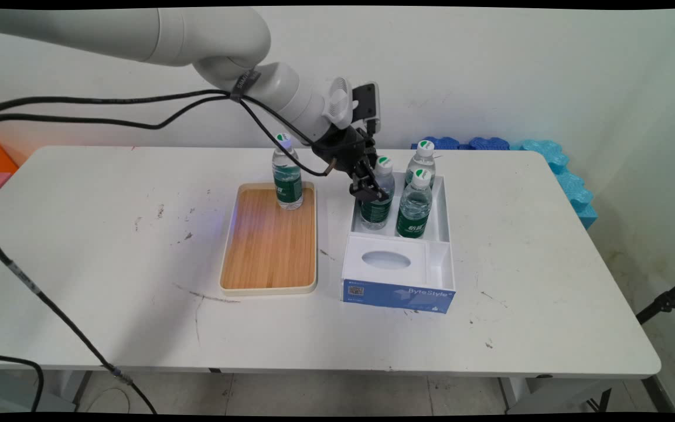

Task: Pick up the green bottle from the white box, then place the picked object on the tray

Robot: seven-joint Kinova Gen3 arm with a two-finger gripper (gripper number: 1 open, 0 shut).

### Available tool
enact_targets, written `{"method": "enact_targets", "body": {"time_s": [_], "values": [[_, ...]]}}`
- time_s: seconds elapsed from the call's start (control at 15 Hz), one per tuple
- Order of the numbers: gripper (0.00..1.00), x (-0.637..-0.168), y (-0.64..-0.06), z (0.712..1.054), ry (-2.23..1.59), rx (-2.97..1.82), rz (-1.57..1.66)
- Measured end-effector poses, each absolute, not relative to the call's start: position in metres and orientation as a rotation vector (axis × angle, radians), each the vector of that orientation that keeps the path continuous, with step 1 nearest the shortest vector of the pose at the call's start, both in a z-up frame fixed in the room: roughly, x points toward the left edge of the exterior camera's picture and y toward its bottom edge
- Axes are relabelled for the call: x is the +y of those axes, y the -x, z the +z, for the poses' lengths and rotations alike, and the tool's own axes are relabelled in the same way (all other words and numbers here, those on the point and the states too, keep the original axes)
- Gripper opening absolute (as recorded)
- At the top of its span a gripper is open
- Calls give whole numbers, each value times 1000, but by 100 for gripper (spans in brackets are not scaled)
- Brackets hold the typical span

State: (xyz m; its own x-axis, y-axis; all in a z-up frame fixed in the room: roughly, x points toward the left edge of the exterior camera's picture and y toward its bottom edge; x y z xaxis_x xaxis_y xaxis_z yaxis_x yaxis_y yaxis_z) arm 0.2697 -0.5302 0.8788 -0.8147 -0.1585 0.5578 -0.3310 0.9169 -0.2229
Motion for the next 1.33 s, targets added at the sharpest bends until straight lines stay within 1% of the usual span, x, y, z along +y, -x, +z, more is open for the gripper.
{"method": "enact_targets", "body": {"time_s": [0.47, 0.73, 0.93, 1.33], "values": [[0, -525, -267, 876, -334, -2528, 421], [0, -522, -267, 883, -346, -2518, 424], [0, -519, -270, 898, -379, -2495, 433], [0, -504, -291, 945, -477, -2425, 452]]}}
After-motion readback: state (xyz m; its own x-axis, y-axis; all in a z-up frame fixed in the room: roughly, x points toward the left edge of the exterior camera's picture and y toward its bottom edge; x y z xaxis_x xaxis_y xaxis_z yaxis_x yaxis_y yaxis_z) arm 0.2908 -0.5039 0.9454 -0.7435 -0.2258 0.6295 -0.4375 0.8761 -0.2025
